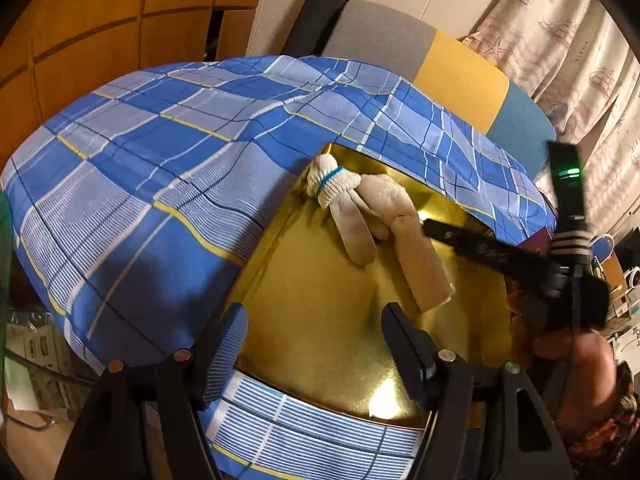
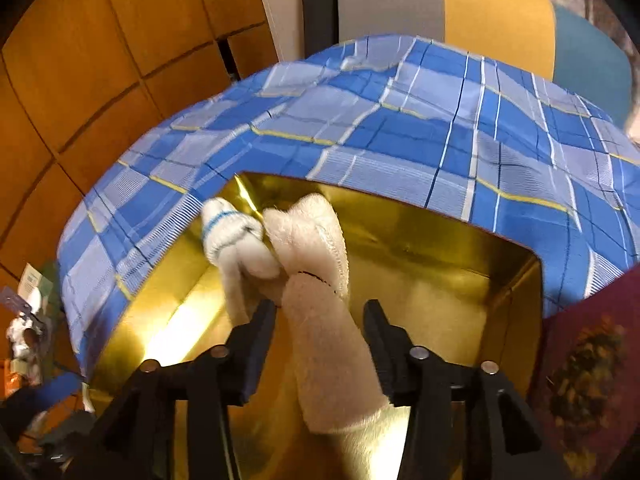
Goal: Organize soft objects
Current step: 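Withdraw both tools from the tray back toward the toy pile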
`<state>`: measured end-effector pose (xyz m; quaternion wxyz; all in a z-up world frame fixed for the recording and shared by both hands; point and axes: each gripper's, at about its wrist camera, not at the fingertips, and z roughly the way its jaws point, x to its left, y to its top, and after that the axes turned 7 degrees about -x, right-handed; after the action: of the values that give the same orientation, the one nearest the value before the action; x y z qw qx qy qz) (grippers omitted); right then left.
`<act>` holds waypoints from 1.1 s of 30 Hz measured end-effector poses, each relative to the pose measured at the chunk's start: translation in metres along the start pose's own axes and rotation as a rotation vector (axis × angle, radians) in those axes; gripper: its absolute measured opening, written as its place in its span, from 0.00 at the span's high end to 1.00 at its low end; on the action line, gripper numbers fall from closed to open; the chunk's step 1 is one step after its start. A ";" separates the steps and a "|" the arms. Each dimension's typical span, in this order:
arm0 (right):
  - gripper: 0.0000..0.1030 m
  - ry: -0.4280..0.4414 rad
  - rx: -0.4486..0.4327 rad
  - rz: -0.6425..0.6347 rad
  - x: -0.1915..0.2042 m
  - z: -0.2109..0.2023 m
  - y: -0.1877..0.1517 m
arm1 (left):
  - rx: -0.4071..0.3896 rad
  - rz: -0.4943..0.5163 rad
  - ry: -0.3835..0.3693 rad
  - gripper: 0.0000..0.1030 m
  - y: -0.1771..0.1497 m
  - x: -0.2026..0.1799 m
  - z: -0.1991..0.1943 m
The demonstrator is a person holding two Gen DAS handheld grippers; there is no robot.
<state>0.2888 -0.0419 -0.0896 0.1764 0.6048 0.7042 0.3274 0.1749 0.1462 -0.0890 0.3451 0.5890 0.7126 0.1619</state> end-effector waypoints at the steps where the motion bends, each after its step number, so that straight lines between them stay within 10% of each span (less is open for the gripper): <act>1: 0.52 0.002 -0.016 0.003 0.000 -0.010 0.000 | 0.001 -0.003 0.000 0.32 -0.003 -0.001 0.000; 14: 0.47 0.114 -0.173 0.044 0.001 -0.132 -0.025 | -0.016 0.037 -0.086 0.32 -0.030 -0.037 -0.015; 24: 0.44 0.022 -0.287 0.097 -0.050 -0.209 -0.047 | -0.037 0.129 -0.160 0.32 -0.053 -0.080 -0.034; 33: 0.39 -0.249 -0.244 0.260 -0.182 -0.254 -0.111 | -0.006 0.231 -0.306 0.32 -0.075 -0.137 -0.050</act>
<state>0.0809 -0.2872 -0.0072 0.2904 0.7004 0.5481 0.3530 0.0956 0.0053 -0.0594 0.4304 0.6836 0.5789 0.1110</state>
